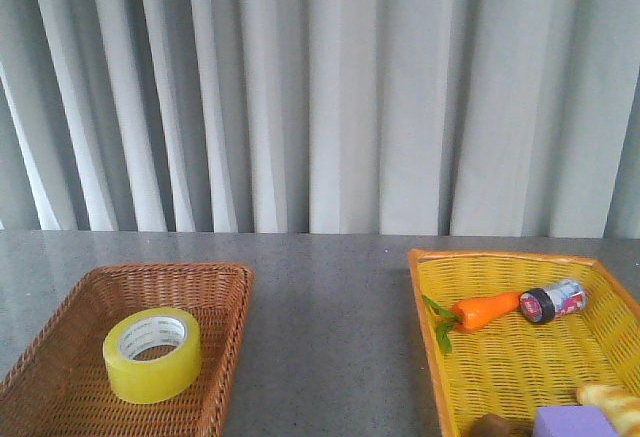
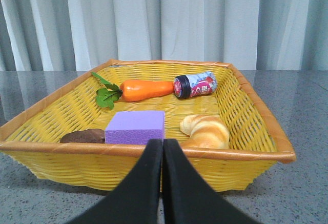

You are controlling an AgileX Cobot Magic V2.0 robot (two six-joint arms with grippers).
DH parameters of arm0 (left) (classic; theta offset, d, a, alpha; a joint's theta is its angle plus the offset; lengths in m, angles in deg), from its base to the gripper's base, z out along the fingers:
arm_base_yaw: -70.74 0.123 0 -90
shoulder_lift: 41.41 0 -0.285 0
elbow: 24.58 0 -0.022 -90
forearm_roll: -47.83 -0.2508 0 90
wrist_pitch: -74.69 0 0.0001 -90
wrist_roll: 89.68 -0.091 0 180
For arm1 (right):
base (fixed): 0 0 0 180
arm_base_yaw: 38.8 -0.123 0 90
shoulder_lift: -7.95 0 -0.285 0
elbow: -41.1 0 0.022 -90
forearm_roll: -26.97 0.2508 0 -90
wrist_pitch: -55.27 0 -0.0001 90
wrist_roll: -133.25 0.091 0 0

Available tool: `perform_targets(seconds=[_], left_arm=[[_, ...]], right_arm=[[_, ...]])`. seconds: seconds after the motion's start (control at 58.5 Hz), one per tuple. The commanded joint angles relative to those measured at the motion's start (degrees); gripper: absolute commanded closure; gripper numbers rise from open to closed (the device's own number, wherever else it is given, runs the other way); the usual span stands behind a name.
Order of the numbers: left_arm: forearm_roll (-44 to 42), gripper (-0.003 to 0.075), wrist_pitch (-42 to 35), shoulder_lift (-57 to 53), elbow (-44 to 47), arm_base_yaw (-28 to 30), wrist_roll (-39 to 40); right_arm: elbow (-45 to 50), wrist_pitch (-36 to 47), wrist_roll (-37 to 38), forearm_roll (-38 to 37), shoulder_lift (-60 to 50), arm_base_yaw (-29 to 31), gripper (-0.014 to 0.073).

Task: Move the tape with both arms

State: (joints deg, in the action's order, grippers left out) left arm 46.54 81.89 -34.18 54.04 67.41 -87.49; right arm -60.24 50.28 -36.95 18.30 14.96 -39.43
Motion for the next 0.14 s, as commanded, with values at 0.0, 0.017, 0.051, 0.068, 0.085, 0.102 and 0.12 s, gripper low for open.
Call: perform_targets(seconds=[0.0, 0.017, 0.051, 0.068, 0.085, 0.102, 0.12], left_arm=[[0.1, 0.0727, -4.4, -1.0, -0.5, 0.0, 0.6], [0.1, 0.0727, -4.4, -1.0, -0.5, 0.0, 0.6], [0.1, 0.0727, -4.4, -1.0, -0.5, 0.0, 0.6], [0.1, 0.0727, -4.4, -1.0, -0.5, 0.0, 0.6], [0.1, 0.0727, -4.4, -1.0, -0.5, 0.0, 0.6], [0.1, 0.0727, -4.4, -1.0, -0.5, 0.0, 0.6], [0.1, 0.0727, -4.4, -1.0, -0.5, 0.0, 0.6]], right_arm=[[0.3, 3.9, -0.1, -0.8, -0.4, 0.3, 0.0598], [0.3, 4.0, -0.1, -0.8, -0.4, 0.3, 0.0598], [0.3, 4.0, -0.1, -0.8, -0.4, 0.3, 0.0598], [0.3, 4.0, -0.1, -0.8, -0.4, 0.3, 0.0598], [0.3, 4.0, -0.1, -0.8, -0.4, 0.3, 0.0598], [0.3, 4.0, -0.1, -0.8, -0.4, 0.3, 0.0598], [0.3, 4.0, -0.1, -0.8, -0.4, 0.3, 0.0598]])
